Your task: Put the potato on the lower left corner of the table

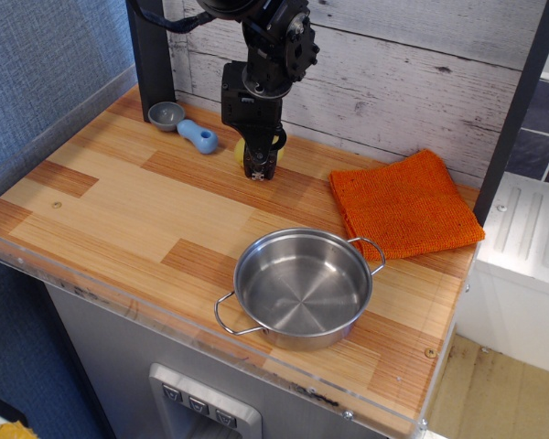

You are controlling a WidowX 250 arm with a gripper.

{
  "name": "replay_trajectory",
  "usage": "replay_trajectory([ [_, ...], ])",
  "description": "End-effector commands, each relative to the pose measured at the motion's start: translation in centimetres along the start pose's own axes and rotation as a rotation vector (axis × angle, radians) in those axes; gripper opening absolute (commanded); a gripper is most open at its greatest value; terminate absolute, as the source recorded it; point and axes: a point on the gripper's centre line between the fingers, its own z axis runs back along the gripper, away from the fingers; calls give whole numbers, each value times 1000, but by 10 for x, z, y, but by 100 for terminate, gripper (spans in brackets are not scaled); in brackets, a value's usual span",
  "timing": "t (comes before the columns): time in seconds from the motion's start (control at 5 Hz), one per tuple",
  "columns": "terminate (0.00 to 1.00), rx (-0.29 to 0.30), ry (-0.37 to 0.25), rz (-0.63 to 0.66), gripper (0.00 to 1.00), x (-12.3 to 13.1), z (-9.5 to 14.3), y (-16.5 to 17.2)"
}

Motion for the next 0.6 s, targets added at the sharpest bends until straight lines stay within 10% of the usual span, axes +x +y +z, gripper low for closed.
replay_trajectory([
  [0.0, 0, -60, 18, -34, 0, -2, 32, -16],
  [0.4, 0, -134, -29, -61, 0, 12, 109, -15],
])
